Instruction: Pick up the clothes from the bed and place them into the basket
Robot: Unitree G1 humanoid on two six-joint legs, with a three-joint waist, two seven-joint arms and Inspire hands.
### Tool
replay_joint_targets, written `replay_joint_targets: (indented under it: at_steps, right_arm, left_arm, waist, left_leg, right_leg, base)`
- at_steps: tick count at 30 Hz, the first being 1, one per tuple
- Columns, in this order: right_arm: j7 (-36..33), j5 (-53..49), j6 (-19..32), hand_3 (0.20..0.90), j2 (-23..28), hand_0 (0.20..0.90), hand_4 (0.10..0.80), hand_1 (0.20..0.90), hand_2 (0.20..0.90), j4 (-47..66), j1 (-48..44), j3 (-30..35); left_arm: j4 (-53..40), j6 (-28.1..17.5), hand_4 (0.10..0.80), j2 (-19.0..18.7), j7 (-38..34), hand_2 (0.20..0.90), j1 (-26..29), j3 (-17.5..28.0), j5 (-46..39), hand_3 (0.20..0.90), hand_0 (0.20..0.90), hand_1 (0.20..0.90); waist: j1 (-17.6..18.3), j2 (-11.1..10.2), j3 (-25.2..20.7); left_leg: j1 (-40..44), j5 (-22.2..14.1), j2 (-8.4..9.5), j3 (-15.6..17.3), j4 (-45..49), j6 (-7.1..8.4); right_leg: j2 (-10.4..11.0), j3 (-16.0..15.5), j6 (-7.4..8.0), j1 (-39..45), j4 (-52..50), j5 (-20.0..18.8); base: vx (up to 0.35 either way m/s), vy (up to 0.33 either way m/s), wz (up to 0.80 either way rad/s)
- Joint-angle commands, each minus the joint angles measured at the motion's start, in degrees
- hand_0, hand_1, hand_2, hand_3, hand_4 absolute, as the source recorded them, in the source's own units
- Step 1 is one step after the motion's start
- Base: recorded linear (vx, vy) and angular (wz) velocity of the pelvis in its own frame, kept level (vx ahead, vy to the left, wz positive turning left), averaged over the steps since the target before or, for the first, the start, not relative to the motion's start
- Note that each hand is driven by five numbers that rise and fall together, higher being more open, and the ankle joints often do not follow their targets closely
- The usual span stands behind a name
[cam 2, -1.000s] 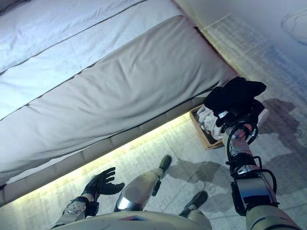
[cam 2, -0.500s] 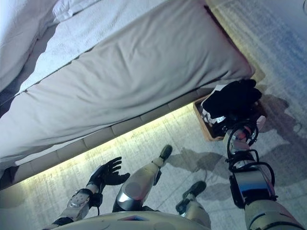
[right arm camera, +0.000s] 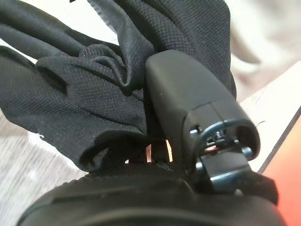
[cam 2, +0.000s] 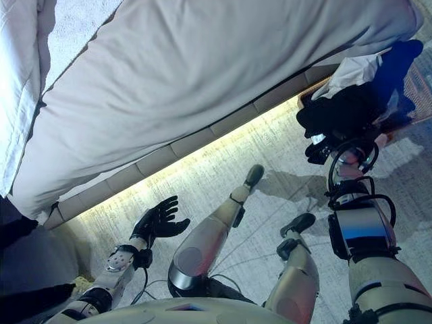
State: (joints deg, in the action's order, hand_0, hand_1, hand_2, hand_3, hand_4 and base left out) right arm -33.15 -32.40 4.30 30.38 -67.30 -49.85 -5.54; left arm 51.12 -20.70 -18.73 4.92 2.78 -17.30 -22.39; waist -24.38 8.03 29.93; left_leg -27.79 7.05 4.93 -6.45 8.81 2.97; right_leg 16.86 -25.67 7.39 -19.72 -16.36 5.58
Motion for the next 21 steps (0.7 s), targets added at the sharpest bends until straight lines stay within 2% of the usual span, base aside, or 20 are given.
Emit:
replay_joint_targets:
  at_steps: [1,5,6,7,10,15,21]
  right_arm:
    - [-0.9,3.6,2.0,0.2,7.6,0.3,0.1,0.3,0.3,6.2,-2.5,-3.4]
    - [-0.3,4.0,2.0,0.2,8.7,0.3,0.1,0.3,0.3,6.6,-3.3,-3.4]
    - [0.6,4.0,1.7,0.4,9.0,0.472,0.3,0.472,0.472,6.6,-3.5,-3.4]
    - [1.5,4.4,1.1,0.9,9.3,0.9,0.8,0.9,0.9,6.4,-3.9,-3.5]
    - [4.7,4.5,-2.5,0.9,10.3,0.9,0.8,0.9,0.9,5.5,-4.5,-4.1]
    - [7.0,4.9,-2.6,0.9,11.3,0.9,0.8,0.9,0.9,2.9,-4.8,-4.7]
    - [1.5,4.7,-0.3,0.9,11.8,0.9,0.8,0.9,0.9,2.8,-2.9,-2.8]
  left_arm:
    - [-2.1,-2.7,0.8,-2.9,0.1,0.9,-4.0,-1.8,-3.3,0.9,0.9,0.9]
    - [-2.8,-2.6,0.8,-2.9,0.1,0.9,-4.1,-2.4,-4.8,0.9,0.9,0.9]
    - [-2.9,-2.5,0.8,-2.9,0.2,0.9,-4.0,-2.4,-5.0,0.9,0.9,0.9]
    - [-2.8,-2.2,0.8,-2.8,0.7,0.9,-3.9,-2.3,-5.3,0.9,0.9,0.9]
    - [-2.5,-1.1,0.8,-2.9,2.8,0.9,-3.7,-2.3,-6.2,0.9,0.9,0.9]
    - [-2.9,-0.6,0.8,-3.2,3.3,0.9,-3.6,-2.4,-7.1,0.9,0.9,0.9]
    - [-3.3,-0.4,0.8,-2.9,1.6,0.9,-3.7,-2.4,-6.4,0.9,0.9,0.9]
  waist:
    - [1.4,1.8,-0.1]
    - [1.8,2.3,-0.1]
    - [1.9,2.4,-0.1]
    - [2.0,2.6,-0.2]
    - [2.4,2.9,-0.2]
    - [2.5,2.9,-0.6]
    - [2.8,2.9,-1.6]
  left_leg:
    - [-6.0,-2.7,1.86,0.4,6.4,-2.09]
    - [-5.6,-2.7,2.03,0.6,6.1,-2.01]
    - [-5.5,-2.7,2.06,0.7,6.1,-2.0]
    - [-5.3,-2.7,2.13,0.8,6.0,-1.95]
    - [-4.3,-2.6,2.18,1.1,5.8,-1.8]
    - [-3.0,-2.4,2.02,1.2,4.8,-1.67]
    - [-1.3,-2.7,1.82,0.8,4.1,-1.45]
  right_leg:
    - [-1.7,0.1,-2.01,-0.6,-1.5,-1.4]
    - [-1.3,0.6,-1.63,-0.9,-1.2,-1.7]
    - [-1.2,0.6,-1.57,-0.8,-1.2,-1.7]
    - [-0.9,0.8,-1.45,-0.7,-1.1,-1.7]
    - [-0.6,1.4,-1.09,-0.1,-0.6,-1.9]
    - [-0.5,1.8,-0.69,1.0,0.6,-2.2]
    - [-0.4,1.8,-0.5,2.7,1.2,-2.2]
  base:
    - [-0.032,0.049,-0.02]
    - [-0.006,0.071,-0.02]
    - [0.01,0.084,-0.08]
    - [0.014,0.082,-0.11]
    - [0.031,0.07,-0.13]
    - [0.002,0.005,-0.01]
    - [0.04,-0.017,-0.02]
